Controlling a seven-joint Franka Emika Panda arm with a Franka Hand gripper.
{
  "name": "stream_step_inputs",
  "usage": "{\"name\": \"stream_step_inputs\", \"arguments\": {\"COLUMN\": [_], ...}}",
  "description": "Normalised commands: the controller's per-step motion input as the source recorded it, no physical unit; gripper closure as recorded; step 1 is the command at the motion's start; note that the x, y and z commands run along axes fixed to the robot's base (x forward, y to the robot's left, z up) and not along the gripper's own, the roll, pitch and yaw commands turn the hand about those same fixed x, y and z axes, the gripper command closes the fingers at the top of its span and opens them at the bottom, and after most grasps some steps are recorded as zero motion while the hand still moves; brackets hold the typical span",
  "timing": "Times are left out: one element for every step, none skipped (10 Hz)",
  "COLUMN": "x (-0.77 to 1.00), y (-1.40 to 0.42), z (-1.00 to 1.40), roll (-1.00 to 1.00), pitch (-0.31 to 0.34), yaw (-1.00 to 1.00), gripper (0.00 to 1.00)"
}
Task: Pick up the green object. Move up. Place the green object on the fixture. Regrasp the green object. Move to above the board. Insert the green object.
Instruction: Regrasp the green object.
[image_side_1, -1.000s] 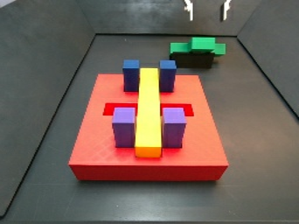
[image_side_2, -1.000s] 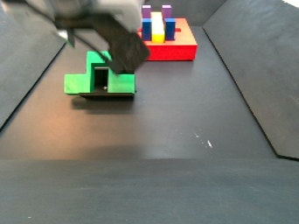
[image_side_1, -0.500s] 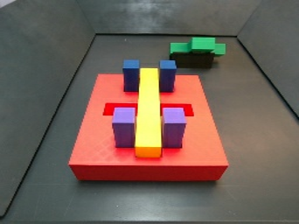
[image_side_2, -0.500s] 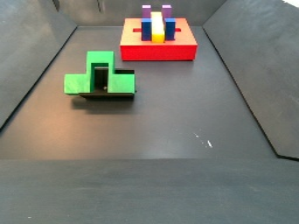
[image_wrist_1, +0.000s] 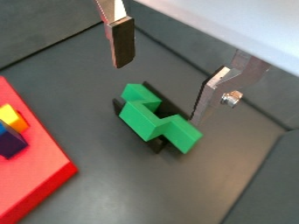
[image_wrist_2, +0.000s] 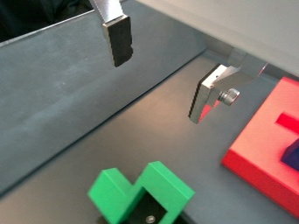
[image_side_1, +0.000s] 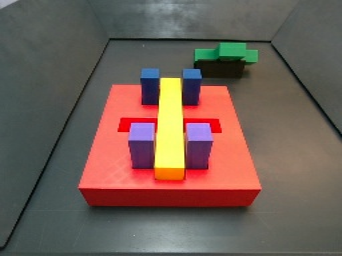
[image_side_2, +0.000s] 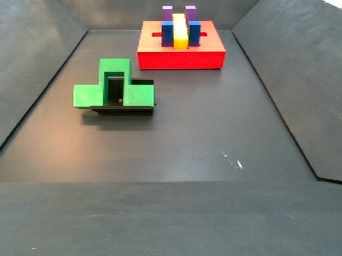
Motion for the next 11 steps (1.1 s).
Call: {"name": "stream_step_inputs", "arguments": {"x": [0.28,0.27,0.28,0.25,0.24,0.21,0.04,0.0,0.0,0.0,-0.05], "y": [-0.32,-0.3,-0.21,-0.15,-0.18,-0.22,-0.19,-0.12,-0.04,0.0,-0.06], "z": [-0.19,-0.17,0.0,0.0,-0.04,-0.18,-0.32,-0.24,-0.1,-0.04,-0.18], "roll": [1.0,1.0,1.0,1.0,1.0,1.0,0.94,1.0,1.0,1.0,1.0], "pitch": [0.0,0.0,0.0,0.006,0.011,0.003,0.0,0.0,0.049,0.086,0.111], "yaw": [0.06,0.19,0.2,0.23,0.28,0.31,0.31,0.33,0.35,0.35,0.26], "gripper": [0.0,0.0,0.0,0.0,0.0,0.0,0.0,0.0,0.0,0.0,0.0]}}
